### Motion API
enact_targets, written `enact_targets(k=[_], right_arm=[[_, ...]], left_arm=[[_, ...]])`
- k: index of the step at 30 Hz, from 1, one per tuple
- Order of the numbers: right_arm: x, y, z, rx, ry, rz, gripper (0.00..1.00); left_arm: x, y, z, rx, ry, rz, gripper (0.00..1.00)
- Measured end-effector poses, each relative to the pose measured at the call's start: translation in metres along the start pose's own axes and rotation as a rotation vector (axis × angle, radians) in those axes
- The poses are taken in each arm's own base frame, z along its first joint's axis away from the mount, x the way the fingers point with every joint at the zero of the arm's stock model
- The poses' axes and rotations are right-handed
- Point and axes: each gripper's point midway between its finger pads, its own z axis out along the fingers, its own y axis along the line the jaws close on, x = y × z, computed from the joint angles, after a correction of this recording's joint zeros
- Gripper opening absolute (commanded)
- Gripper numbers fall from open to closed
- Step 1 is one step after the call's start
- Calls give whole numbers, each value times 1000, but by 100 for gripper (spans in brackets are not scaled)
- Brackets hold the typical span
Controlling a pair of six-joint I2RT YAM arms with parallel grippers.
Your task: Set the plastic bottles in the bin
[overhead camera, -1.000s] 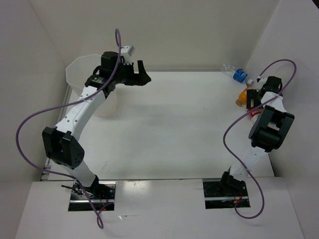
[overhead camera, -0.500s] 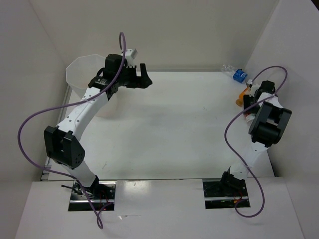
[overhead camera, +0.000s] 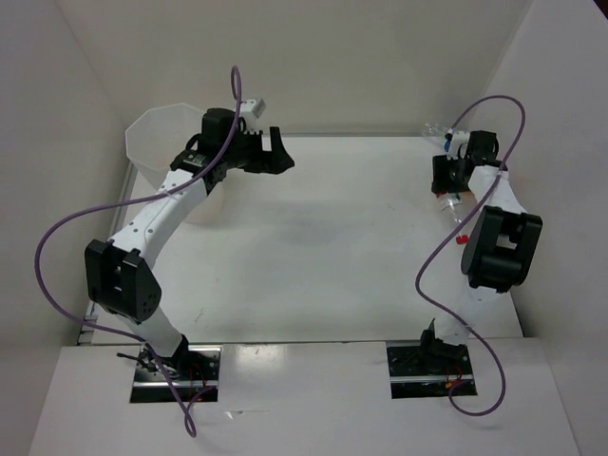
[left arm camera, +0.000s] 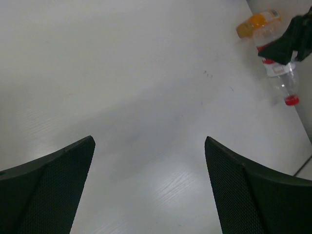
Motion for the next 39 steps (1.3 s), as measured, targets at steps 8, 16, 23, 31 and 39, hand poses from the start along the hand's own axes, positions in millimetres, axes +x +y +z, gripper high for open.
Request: enact_targets(k=[8, 16, 23, 31, 39], right_arm=[[-155, 159, -140, -393, -554, 80, 54], [-170, 308, -193, -880, -490, 313, 54], [-166, 326, -197, -970, -404, 515, 55], [-179, 331, -217, -1038, -417, 598, 55], [-175, 347, -222, -1076, -393, 604, 58]], left_arm=[[28, -42, 7, 217, 41, 29, 100], [19, -115, 4, 449, -29, 81, 100], [11, -141, 8, 485, -61, 125, 100], [28, -145, 38, 456, -3, 119, 100], [36, -149, 46, 462, 19, 117, 88]])
